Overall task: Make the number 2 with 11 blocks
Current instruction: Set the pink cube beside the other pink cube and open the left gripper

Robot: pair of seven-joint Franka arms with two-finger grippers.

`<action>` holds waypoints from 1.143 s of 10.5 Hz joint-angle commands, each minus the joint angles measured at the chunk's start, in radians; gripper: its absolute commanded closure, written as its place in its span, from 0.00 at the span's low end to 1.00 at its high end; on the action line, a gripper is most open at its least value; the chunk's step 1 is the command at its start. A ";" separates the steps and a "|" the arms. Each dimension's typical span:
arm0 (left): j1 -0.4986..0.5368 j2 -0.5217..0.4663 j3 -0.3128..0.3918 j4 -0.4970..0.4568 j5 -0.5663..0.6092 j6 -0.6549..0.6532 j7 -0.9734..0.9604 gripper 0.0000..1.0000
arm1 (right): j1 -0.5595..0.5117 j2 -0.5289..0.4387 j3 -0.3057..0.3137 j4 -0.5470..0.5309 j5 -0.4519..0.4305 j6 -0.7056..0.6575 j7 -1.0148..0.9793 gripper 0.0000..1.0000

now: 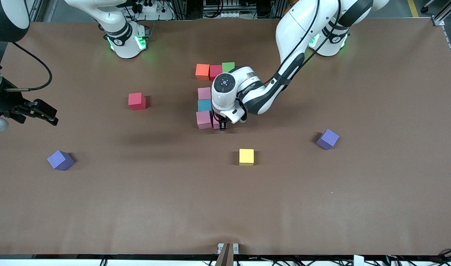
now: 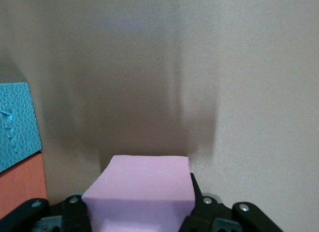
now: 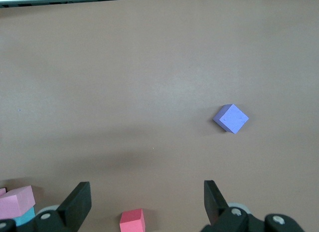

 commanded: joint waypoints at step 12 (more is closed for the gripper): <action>-0.022 0.031 0.007 0.040 0.027 0.014 -0.011 0.00 | -0.016 0.008 0.010 0.022 0.016 -0.027 -0.009 0.00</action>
